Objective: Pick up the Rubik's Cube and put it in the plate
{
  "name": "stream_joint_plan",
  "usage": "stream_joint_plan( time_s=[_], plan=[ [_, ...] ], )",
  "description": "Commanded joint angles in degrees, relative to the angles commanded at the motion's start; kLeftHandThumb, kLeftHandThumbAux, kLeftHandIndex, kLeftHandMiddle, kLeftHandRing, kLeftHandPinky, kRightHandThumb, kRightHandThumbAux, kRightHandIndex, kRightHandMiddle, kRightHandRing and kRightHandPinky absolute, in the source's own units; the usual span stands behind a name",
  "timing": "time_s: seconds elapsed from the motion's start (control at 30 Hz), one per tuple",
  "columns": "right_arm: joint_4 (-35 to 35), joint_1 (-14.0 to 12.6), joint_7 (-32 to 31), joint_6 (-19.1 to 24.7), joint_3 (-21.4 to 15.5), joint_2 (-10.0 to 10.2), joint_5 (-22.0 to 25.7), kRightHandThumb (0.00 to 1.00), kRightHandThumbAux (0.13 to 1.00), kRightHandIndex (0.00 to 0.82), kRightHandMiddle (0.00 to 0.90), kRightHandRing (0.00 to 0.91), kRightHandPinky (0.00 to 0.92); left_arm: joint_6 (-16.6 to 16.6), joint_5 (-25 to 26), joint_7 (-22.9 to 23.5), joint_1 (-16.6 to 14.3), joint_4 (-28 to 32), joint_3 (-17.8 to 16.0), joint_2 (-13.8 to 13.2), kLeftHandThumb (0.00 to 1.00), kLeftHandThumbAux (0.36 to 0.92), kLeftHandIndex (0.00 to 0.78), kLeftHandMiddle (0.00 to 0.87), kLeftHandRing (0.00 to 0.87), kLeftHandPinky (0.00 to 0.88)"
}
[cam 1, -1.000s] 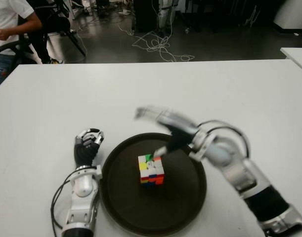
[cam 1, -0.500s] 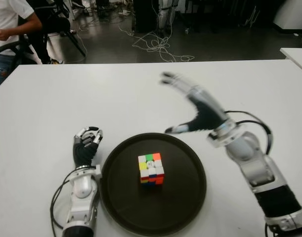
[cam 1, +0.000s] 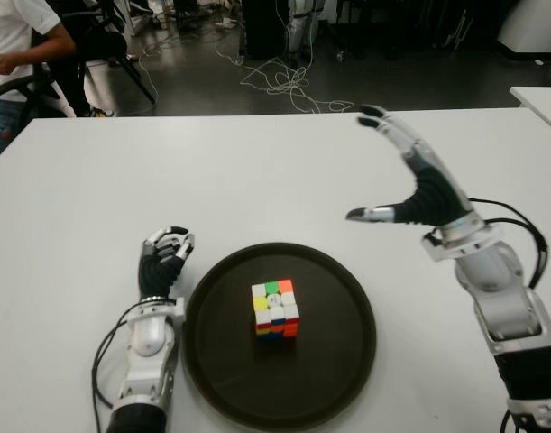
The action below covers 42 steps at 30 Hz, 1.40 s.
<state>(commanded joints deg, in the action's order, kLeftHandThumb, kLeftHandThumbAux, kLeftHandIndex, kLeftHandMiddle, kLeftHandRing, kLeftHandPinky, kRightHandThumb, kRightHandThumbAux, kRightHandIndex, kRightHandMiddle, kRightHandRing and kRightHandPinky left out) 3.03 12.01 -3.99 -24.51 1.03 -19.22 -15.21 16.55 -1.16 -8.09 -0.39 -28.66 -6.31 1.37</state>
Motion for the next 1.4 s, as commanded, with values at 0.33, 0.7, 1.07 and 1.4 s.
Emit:
stream_joint_plan(
  time_s=[0.33, 0.7, 1.07, 1.4],
  plan=[
    [-8.1, -3.9, 4.1, -5.4, -3.4, 2.1, 3.0, 0.0, 0.702, 0.0, 0.0, 0.0, 0.0, -3.7, -1.4, -0.6, 0.7, 2.9, 0.8, -0.4, 0.705, 0.707, 0.443, 0.808, 0.823, 0.797],
    [-10.4, -8.0, 11.2, -5.9, -5.6, 6.8, 2.6, 0.0, 0.753, 0.052, 0.075, 0.065, 0.068, -6.4, -2.4, -0.2, 1.2, 4.8, 1.4, -1.4, 0.706, 0.708, 0.443, 0.802, 0.819, 0.793],
    [-20.2, -8.2, 13.9, -3.8, -6.7, 11.4, 5.7, 0.032, 0.772, 0.235, 0.297, 0.301, 0.321, -6.3, -1.9, -0.6, 0.8, 4.1, 0.8, -1.4, 0.704, 0.708, 0.443, 0.803, 0.82, 0.798],
    [-16.4, -9.4, 15.3, 6.2, -6.6, 14.4, 5.9, 0.136, 0.795, 0.452, 0.498, 0.514, 0.523, -6.1, -1.7, -1.1, 0.5, 3.7, 0.3, -1.1, 0.705, 0.707, 0.443, 0.801, 0.819, 0.799]
  ],
)
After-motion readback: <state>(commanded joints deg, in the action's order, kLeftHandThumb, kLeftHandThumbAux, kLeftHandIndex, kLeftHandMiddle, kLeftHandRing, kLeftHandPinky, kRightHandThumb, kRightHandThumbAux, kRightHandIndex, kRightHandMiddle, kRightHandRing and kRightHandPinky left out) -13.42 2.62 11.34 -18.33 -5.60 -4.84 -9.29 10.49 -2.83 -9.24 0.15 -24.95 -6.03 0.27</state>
